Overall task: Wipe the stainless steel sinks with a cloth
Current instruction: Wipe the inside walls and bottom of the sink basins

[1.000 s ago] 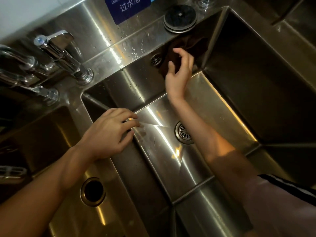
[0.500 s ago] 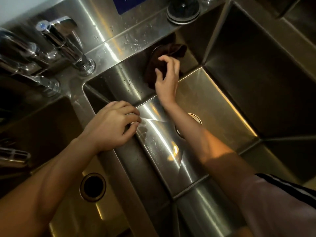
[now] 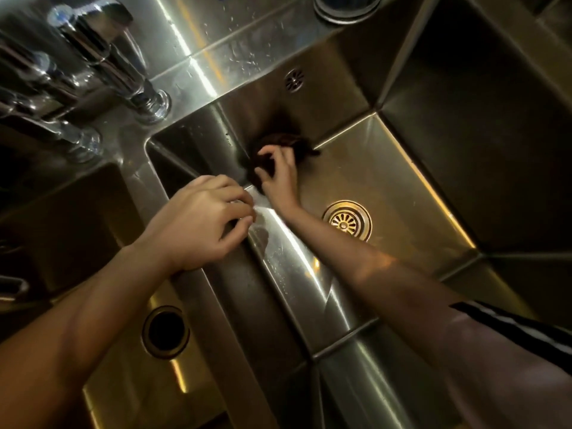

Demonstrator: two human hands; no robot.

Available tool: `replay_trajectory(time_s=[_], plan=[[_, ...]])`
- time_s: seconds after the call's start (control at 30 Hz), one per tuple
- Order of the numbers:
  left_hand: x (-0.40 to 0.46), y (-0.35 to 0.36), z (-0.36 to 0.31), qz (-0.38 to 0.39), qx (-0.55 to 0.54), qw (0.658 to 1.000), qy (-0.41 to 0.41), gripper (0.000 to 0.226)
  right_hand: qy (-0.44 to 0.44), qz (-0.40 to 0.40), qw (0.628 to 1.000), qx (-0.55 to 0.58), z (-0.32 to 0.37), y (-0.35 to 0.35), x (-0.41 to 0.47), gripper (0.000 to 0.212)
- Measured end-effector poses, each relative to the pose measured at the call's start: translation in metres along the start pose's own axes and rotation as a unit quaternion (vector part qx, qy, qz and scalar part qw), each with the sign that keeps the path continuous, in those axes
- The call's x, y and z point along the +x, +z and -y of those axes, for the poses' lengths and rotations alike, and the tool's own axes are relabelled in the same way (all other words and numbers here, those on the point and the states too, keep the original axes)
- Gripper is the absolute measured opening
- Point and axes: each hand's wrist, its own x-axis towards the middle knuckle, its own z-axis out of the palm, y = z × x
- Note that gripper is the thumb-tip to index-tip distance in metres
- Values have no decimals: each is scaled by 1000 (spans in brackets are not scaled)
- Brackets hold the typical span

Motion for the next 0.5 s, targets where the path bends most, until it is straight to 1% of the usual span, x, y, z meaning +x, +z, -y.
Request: replay_trajectory(time_s=[0.07, 0.17, 0.23, 0.37, 0.43, 0.5], plan=[[0, 0, 0, 8, 5, 1000, -4, 43, -4, 34, 999, 10, 3, 16, -13, 33], [-1, -1, 0, 17, 11, 1000, -8, 44, -5, 13, 1000, 6, 0, 25, -17, 32], [-1, -1, 0, 20, 9, 1000, -8, 44, 4, -9, 1000, -19, -8, 21, -11, 32], [-2, 0, 0, 1, 1, 1000, -13, 42, 53, -62, 996, -35, -33, 1, 13, 32], [-2, 1, -1, -11, -1, 1000, -15, 42, 63, -59, 995, -44, -38, -6, 18, 32], [-2, 2, -2, -20, 7, 1000, -19, 44, 57, -35, 997, -43, -37, -5, 15, 32]])
